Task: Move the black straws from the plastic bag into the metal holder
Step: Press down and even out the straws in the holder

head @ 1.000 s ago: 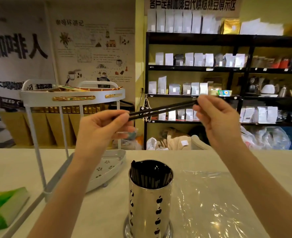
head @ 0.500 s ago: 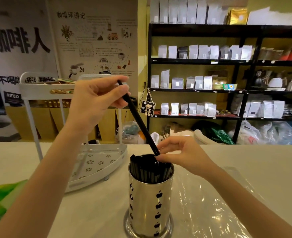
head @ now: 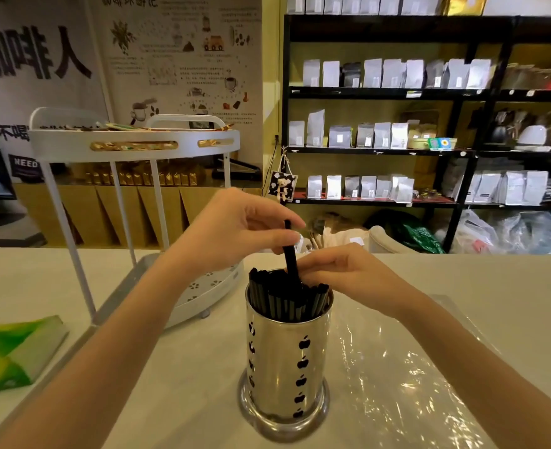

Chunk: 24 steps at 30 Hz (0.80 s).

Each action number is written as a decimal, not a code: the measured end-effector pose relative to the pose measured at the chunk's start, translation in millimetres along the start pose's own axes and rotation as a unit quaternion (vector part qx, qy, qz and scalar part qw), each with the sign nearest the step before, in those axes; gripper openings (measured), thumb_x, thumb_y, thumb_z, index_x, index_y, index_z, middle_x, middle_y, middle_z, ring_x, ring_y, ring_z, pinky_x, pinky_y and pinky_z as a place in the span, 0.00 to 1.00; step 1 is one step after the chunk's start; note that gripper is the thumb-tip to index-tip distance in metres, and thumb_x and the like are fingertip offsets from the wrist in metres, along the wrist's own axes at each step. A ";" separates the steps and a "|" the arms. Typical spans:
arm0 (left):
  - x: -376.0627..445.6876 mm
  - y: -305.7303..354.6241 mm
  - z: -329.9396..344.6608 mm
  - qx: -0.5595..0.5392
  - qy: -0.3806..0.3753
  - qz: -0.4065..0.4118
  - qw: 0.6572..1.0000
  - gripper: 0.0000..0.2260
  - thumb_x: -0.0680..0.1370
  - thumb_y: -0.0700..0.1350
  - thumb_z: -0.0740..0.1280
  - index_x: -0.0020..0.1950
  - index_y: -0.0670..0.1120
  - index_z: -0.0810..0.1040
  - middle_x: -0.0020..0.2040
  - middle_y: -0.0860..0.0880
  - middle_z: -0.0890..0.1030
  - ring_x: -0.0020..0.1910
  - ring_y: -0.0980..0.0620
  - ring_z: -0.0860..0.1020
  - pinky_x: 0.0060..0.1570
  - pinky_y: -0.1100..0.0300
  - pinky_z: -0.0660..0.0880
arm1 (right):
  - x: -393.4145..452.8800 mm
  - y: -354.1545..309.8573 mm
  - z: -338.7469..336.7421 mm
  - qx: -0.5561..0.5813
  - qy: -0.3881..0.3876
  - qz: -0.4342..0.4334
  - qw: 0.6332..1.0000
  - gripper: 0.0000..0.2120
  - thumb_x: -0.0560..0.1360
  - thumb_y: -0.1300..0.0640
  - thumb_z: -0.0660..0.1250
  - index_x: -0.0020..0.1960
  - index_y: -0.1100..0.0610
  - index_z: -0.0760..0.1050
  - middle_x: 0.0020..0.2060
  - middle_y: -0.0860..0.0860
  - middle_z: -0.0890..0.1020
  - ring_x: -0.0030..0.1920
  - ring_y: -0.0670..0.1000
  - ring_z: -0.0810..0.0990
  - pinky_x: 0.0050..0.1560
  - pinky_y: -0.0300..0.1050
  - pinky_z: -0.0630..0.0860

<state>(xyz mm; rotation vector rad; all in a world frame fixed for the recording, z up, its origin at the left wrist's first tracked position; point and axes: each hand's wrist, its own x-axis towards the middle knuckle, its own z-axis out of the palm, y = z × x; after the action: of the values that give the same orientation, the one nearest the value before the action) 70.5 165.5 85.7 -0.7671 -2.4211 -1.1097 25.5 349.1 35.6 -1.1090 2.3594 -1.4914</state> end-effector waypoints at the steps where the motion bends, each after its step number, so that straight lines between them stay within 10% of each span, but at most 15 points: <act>1: -1.5 -1.9 2.5 0.005 -0.011 -0.003 1.000 0.10 0.68 0.46 0.69 0.48 0.52 0.80 0.38 0.55 0.83 0.36 0.59 0.82 0.40 0.70 0.77 | -1.2 -0.7 0.4 -0.001 0.007 -0.003 1.000 0.14 0.75 0.65 0.63 0.48 0.47 0.80 0.43 0.42 0.84 0.47 0.37 0.81 0.48 0.25 0.74; 10: -16.3 -11.1 18.1 0.013 -0.046 -0.053 0.997 0.06 0.71 0.48 0.65 0.45 0.58 0.79 0.41 0.55 0.83 0.45 0.58 0.80 0.44 0.68 0.78 | -21.7 -4.8 0.9 0.007 0.143 -0.114 0.983 0.07 0.75 0.57 0.65 0.46 0.49 0.81 0.40 0.45 0.85 0.44 0.43 0.82 0.47 0.31 0.76; 19: -25.1 -13.3 22.4 -0.006 -0.079 -0.100 0.992 0.22 0.71 0.64 0.58 0.45 0.50 0.84 0.42 0.41 0.83 0.45 0.44 0.80 0.49 0.41 0.76 | -42.7 -8.9 9.3 -0.163 0.136 -0.202 0.956 0.15 0.65 0.49 0.72 0.52 0.48 0.78 0.40 0.45 0.82 0.41 0.44 0.78 0.41 0.40 0.76; 24: -26.4 -13.2 24.1 -0.034 -0.075 -0.103 0.991 0.25 0.69 0.66 0.54 0.48 0.52 0.83 0.45 0.47 0.85 0.47 0.52 0.81 0.53 0.55 0.78 | -42.1 -10.9 15.6 -0.173 0.152 -0.229 0.946 0.16 0.65 0.49 0.72 0.53 0.47 0.77 0.36 0.38 0.77 0.37 0.41 0.75 0.37 0.37 0.75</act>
<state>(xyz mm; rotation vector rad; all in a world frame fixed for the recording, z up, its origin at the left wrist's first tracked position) 80.6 168.5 49.1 -0.6532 -2.6489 -1.2591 68.7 362.4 26.0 -1.7243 2.7916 -1.4999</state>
